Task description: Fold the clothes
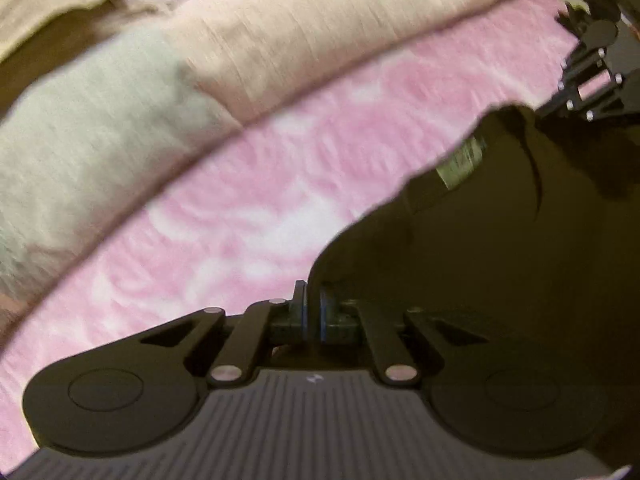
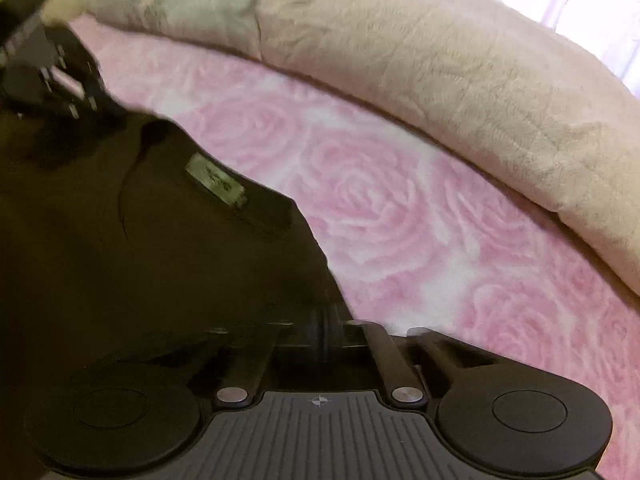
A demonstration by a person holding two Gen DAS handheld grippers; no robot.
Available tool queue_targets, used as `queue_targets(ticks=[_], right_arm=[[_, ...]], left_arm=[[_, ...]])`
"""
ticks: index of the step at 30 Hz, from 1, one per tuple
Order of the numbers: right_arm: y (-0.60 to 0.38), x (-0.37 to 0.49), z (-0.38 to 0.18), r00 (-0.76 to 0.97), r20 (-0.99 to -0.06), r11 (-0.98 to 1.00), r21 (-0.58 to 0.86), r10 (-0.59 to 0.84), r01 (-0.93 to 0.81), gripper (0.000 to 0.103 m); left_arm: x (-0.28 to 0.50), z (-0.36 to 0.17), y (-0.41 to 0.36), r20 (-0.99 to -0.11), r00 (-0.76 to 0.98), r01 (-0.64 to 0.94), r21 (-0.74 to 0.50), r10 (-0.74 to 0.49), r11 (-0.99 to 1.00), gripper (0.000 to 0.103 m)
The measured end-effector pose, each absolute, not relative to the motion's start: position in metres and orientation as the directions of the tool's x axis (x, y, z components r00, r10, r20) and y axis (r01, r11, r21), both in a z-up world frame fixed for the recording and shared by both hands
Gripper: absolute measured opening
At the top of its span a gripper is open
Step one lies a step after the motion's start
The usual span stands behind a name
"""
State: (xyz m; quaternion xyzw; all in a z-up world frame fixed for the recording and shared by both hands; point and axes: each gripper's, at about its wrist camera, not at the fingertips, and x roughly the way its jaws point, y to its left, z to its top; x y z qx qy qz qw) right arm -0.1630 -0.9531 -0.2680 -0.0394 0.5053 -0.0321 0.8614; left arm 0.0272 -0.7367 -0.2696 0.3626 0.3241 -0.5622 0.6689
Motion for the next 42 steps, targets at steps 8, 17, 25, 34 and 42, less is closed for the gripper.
queue_targets(ticks=[8, 17, 25, 34, 42], right_arm=[[-0.975, -0.162, -0.270, 0.475, -0.872, 0.989, -0.068, -0.121, 0.128, 0.003], [-0.970, -0.245, -0.235, 0.551, -0.812, 0.915, 0.053, -0.194, 0.400, 0.081], [-0.930, -0.407, -0.240, 0.438, -0.880, 0.740, 0.169, -0.185, 0.651, 0.081], [-0.890, -0.545, -0.214, 0.325, -0.911, 0.497, 0.164, -0.256, 0.852, 0.081], [-0.793, -0.542, -0.187, 0.414, -0.898, 0.511, 0.289, -0.148, 0.810, 0.081]], left_arm=[[0.035, -0.290, -0.764, -0.863, 0.182, 0.982, 0.139, -0.471, 0.126, 0.012], [0.026, -0.248, -0.717, -0.828, 0.250, 0.960, 0.147, -0.502, 0.236, 0.027], [-0.087, -0.246, -0.663, -0.885, 0.079, 0.994, 0.035, -0.459, 0.102, 0.027], [-0.192, -0.238, -0.560, -0.958, 0.077, 0.989, 0.038, -0.276, 0.145, 0.027], [-0.212, -0.191, -0.455, -0.966, 0.154, 0.958, 0.095, -0.207, 0.270, 0.033]])
